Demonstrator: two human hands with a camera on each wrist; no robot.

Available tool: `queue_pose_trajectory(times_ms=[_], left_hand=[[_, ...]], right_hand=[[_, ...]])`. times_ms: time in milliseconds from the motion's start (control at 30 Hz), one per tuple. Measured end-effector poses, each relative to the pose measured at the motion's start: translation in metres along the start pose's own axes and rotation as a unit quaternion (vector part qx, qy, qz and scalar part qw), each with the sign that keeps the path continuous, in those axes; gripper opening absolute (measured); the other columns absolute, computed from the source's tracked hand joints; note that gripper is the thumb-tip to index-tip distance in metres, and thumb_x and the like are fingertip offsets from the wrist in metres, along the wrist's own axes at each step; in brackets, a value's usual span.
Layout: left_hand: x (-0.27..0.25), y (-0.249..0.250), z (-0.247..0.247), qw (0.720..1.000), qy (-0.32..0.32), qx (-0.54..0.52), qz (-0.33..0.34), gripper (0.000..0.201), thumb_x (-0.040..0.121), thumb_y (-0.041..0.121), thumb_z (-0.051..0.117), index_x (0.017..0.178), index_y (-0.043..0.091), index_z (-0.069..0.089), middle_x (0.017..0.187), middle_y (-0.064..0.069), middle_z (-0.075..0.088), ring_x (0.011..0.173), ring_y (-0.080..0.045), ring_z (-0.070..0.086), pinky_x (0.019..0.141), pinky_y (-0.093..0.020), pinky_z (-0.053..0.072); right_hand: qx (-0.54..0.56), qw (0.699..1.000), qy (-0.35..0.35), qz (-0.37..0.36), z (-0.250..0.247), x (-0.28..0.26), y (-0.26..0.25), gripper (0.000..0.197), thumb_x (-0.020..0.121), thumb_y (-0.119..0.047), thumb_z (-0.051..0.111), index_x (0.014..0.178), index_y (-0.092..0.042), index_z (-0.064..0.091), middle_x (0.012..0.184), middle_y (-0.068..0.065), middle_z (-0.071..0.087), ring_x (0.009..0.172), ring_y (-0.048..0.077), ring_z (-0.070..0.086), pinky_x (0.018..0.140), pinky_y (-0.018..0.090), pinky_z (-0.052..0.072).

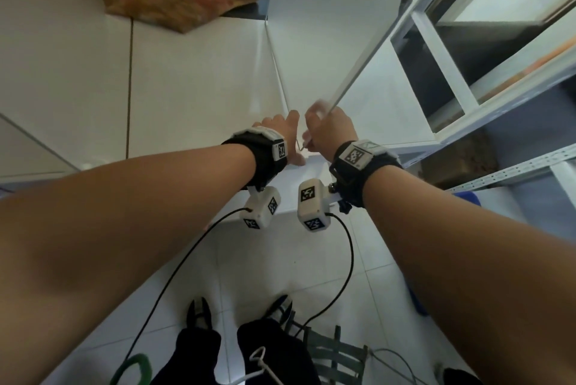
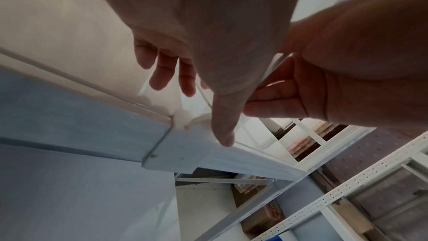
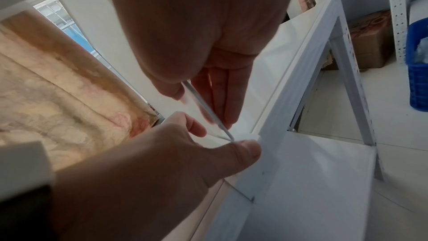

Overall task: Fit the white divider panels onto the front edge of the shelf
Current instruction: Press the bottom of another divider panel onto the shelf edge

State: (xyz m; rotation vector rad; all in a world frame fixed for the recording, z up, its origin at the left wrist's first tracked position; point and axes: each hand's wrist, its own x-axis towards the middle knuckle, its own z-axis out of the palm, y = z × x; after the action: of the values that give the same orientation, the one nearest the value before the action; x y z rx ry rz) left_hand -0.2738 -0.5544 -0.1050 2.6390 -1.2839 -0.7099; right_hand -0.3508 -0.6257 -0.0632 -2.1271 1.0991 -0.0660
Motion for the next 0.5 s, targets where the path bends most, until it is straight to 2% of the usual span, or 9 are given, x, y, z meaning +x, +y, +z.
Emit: queue_pose_trajectory(times_ms=[100,233,400,500], left_hand=[[0.000,-0.002,-0.001,1.000,-0.018,0.002,0.003,0.083,0.061,0.048,0.080,0.124,0.019,0.034,0.106,-0.010,0.054,0.093,-0.033,0.058,0.077,-0.046,0.052],[0.000,-0.005,0.003,1.000,-0.023,-0.005,0.005,0.080,0.062,0.045,0.080,0.122,0.020,0.033,0.103,-0.009,0.055,0.087,-0.032,0.056,0.076,-0.047,0.053],[0.005,-0.013,0.012,1.000,-0.001,-0.024,0.018,0.071,0.068,0.045,0.075,0.120,0.022,0.032,0.104,-0.009,0.055,0.093,-0.032,0.055,0.079,-0.046,0.051],[0.007,-0.016,0.015,0.999,0.006,-0.030,0.027,0.069,0.068,0.046,0.074,0.115,0.024,0.030,0.100,-0.008,0.055,0.088,-0.031,0.054,0.074,-0.045,0.051]], right_hand=[[0.031,0.999,0.006,0.015,0.002,0.002,0.002,0.032,0.094,-0.037,0.040,0.099,-0.012,0.060,0.076,0.007,0.072,0.065,0.023,0.072,0.068,0.043,0.062],[0.007,1.000,-0.008,0.003,0.004,0.002,0.002,0.029,0.095,-0.033,0.040,0.096,-0.013,0.060,0.076,0.007,0.072,0.067,0.023,0.072,0.070,0.045,0.061],[-0.025,0.999,-0.003,-0.038,0.006,0.002,0.001,0.028,0.096,-0.025,0.036,0.097,-0.007,0.058,0.081,0.014,0.070,0.074,0.031,0.070,0.073,0.048,0.059],[-0.009,1.000,0.007,-0.026,0.005,0.004,0.003,0.031,0.096,-0.029,0.036,0.096,-0.008,0.059,0.079,0.012,0.071,0.070,0.027,0.071,0.072,0.046,0.060]])
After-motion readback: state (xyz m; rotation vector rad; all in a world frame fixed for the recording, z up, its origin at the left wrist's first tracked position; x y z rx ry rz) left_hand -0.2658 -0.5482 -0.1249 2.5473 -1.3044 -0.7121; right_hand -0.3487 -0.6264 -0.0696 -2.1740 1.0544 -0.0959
